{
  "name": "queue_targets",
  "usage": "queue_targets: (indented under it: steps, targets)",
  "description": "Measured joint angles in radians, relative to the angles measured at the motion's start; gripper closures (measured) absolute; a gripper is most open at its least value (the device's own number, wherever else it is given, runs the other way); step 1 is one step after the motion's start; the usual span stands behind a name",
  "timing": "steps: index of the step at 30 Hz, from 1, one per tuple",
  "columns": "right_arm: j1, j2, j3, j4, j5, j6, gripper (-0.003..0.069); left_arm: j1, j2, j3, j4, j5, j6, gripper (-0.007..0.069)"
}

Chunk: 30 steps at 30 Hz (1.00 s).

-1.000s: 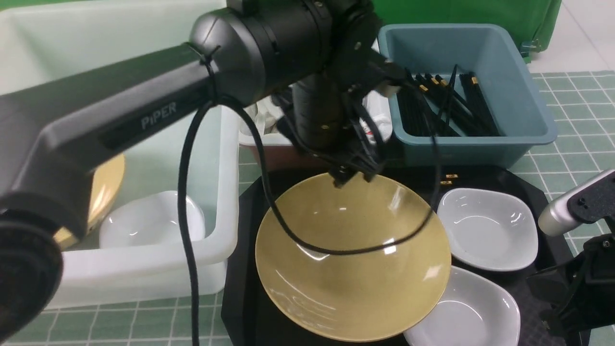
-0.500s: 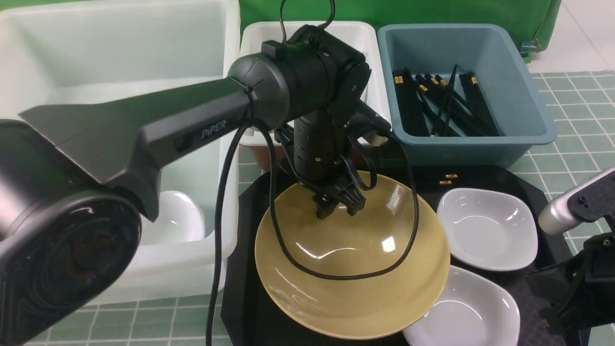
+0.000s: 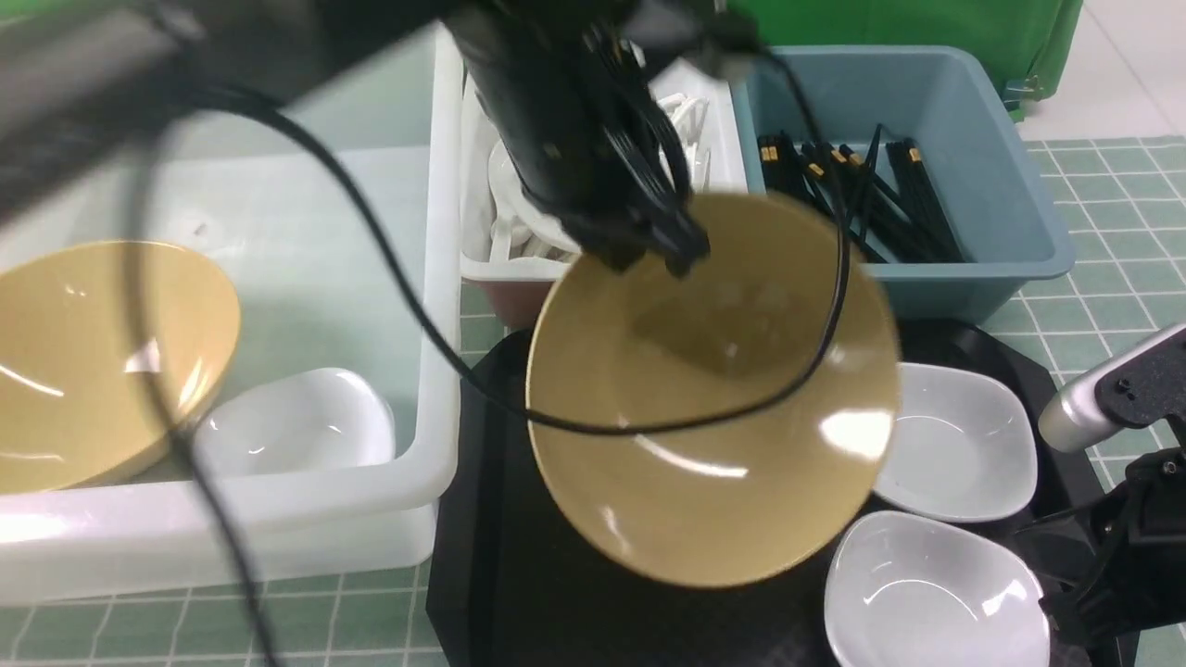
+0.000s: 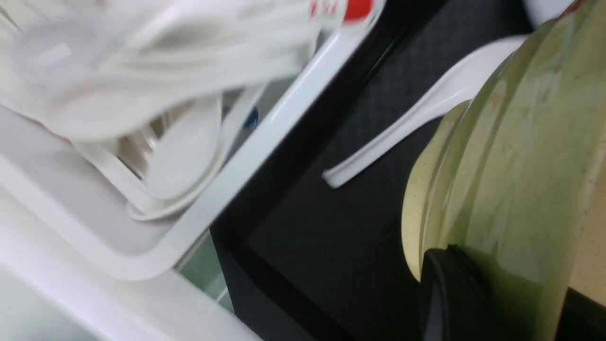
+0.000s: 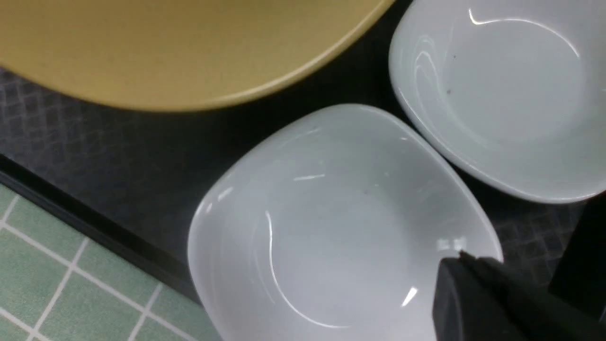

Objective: On blue table put chopsticks spoon bowls plates into blue grey white boxes.
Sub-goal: 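Place the tan bowl onto the bowl stack in the left bin with the left gripper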

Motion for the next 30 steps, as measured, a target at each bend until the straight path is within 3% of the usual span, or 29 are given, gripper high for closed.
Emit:
queue_targets:
  steps: [6,8,9,11,13,15,19,23,30]
  targets:
    - [0.000,0.000,0.000,0.023,0.000,0.001,0.0616,0.080,-0.212,0.001,0.077,0.033,-0.039,0.0618]
    - [0.000,0.000,0.000,0.036,0.000,0.001,0.0615,0.223,-0.298,0.016,0.124,0.041,-0.126,0.0619]
    - [0.000,0.000,0.000,0.036,0.000,0.001,0.0615,0.237,-0.304,0.019,0.128,0.042,-0.126,0.0619]
    - [0.000,0.000,0.000,0.046,0.000,0.001,0.0613,0.441,-0.365,0.086,0.159,0.037,-0.218,0.0619]
    - [0.000,0.000,0.000,0.046,-0.003,0.001,0.0613,0.537,-0.379,0.135,0.164,0.020,-0.251,0.0619]
    - [0.000,0.000,0.000,0.049,-0.017,0.001,0.0612,0.725,-0.383,0.259,0.139,-0.023,-0.299,0.0619]
    - [0.000,0.000,0.000,0.049,-0.024,0.001,0.0611,0.912,-0.373,0.452,0.020,-0.129,-0.346,0.0619]
    - [0.000,0.000,0.000,0.049,-0.024,0.001,0.0611,0.997,-0.373,0.591,-0.024,-0.279,-0.359,0.0619]
    - [0.000,0.000,0.000,0.050,-0.024,0.001,0.0611,1.023,-0.373,0.757,-0.004,-0.489,-0.376,0.0597]
